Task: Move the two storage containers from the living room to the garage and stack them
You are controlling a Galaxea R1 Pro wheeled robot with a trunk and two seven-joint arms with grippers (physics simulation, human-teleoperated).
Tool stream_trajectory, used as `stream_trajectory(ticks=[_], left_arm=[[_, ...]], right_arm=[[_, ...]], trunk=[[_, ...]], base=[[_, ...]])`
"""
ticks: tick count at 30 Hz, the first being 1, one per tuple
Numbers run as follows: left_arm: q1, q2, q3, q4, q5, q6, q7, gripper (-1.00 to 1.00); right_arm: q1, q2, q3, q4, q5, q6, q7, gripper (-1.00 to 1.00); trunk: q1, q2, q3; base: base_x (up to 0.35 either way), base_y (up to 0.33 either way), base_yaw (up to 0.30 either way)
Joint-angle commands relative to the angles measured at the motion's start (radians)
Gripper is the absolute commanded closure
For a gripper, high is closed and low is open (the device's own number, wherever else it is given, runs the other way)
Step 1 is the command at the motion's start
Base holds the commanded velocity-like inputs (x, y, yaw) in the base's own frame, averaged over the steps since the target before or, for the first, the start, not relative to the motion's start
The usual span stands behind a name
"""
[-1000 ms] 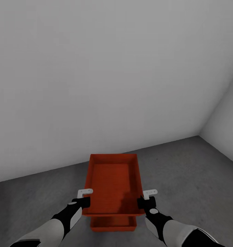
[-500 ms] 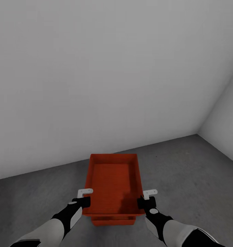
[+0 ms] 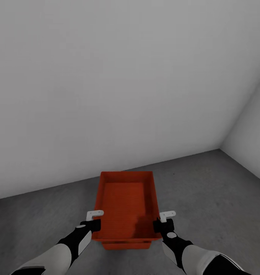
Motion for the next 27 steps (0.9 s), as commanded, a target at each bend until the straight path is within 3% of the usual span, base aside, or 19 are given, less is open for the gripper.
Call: stream_trajectory(ticks=[1, 27], left_arm=[[-0.001, 0.0, 0.064, -0.01, 0.027, -0.067, 0.021, 1.0], [-0.001, 0.0, 0.064, -0.011, 0.027, -0.067, 0.021, 1.0]], right_arm=[[0.0, 0.0, -0.035, -0.001, 0.009, 0.003, 0.003, 1.0], [0.0, 0.001, -0.035, -0.001, 0.009, 0.003, 0.002, 1.0]], trunk=[[0.0, -0.001, -0.001], [0.0, -0.001, -0.006]], base=[[0.0, 0.0, 0.0], [0.0, 0.0, 0.0]])
